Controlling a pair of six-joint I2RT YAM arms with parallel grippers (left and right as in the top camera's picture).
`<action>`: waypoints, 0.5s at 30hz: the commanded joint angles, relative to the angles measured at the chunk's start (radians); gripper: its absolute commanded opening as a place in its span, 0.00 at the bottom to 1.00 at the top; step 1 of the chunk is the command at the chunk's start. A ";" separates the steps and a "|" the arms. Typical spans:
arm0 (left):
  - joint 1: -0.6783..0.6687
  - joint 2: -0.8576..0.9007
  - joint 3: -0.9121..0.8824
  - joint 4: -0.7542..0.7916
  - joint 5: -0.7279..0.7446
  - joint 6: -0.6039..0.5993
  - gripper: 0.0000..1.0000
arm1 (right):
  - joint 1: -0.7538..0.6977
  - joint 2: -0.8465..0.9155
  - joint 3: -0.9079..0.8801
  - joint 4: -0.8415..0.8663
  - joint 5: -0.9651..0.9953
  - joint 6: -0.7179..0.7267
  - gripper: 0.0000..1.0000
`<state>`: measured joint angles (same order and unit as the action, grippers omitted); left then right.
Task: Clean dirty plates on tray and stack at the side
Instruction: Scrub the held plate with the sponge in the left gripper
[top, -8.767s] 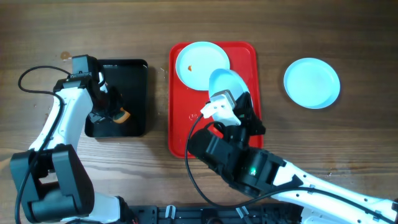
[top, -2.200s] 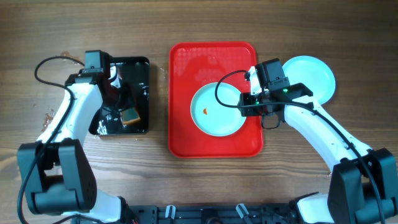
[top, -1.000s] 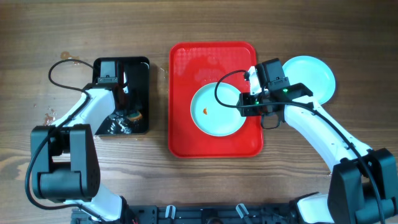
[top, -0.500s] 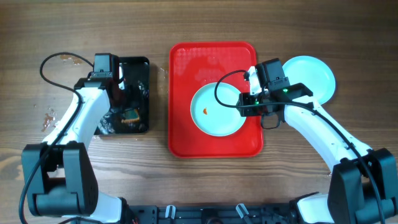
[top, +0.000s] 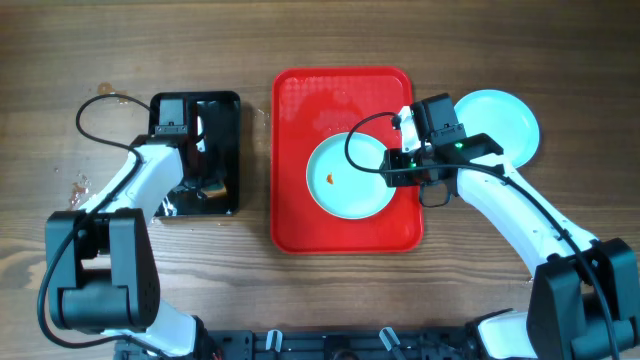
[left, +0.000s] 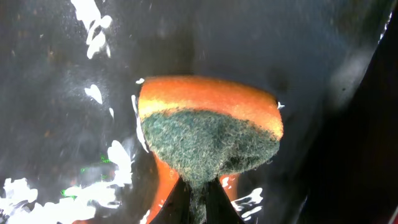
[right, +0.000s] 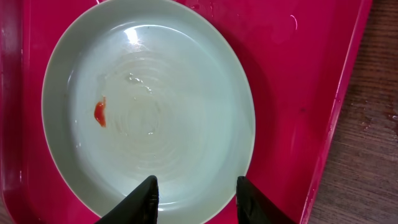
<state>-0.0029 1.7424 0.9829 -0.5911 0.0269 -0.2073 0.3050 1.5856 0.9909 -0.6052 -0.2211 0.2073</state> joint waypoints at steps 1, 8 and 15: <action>-0.001 -0.056 0.072 -0.108 -0.001 0.021 0.04 | 0.004 -0.018 0.005 0.012 -0.014 0.003 0.41; -0.045 -0.198 0.232 -0.259 0.081 0.020 0.04 | 0.004 -0.007 -0.002 0.016 0.084 0.004 0.28; -0.128 -0.237 0.239 -0.237 0.151 -0.042 0.04 | 0.004 0.107 -0.002 0.062 0.145 0.005 0.38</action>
<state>-0.0940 1.5143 1.2114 -0.8452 0.0978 -0.2150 0.3050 1.6176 0.9909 -0.5743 -0.1242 0.2108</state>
